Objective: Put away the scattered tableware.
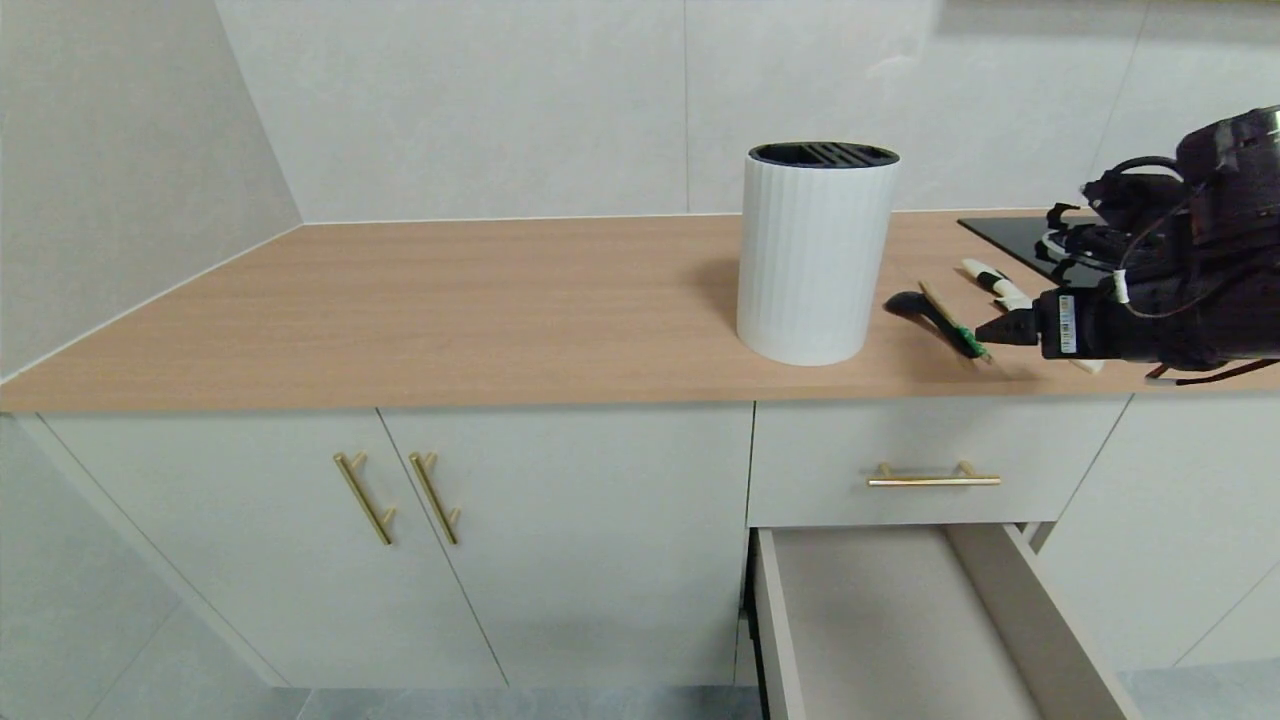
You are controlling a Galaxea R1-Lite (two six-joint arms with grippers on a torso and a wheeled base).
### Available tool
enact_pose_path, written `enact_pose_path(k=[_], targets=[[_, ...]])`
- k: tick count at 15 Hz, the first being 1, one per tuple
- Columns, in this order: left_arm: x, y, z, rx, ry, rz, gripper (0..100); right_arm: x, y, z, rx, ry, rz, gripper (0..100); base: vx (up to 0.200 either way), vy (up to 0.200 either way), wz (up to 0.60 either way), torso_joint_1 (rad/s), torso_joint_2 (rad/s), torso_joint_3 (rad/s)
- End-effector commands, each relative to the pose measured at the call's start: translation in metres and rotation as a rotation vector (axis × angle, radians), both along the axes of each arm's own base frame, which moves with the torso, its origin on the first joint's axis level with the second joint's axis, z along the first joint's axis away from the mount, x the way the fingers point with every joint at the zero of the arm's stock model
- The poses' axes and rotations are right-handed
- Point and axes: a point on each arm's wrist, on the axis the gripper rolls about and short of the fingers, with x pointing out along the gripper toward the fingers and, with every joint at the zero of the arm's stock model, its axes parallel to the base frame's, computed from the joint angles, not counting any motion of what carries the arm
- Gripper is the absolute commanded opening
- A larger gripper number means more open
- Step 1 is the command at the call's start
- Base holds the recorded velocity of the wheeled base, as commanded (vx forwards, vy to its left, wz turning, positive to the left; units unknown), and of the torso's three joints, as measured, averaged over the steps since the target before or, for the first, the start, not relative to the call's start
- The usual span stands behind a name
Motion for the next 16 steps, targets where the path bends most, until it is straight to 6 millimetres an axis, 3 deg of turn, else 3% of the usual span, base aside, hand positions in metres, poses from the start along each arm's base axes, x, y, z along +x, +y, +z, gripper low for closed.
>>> enact_pose_path(k=[1,5,16], targets=[[0.000,0.000,0.000,0.000,0.001,0.001,100,0.027,0.005,-0.027,-0.022,0.049,-0.021,100,0.000,0.000,0.00,0.000,0.00,0.000],[0.000,0.000,0.000,0.000,0.001,0.001,100,0.043,0.008,-0.039,-0.017,0.020,-0.024,100,0.000,0.000,0.00,0.000,0.00,0.000],[0.000,0.000,0.000,-0.001,0.001,0.001,100,0.050,0.009,-0.044,-0.008,-0.001,-0.028,100,0.000,0.000,0.00,0.000,0.00,0.000]])
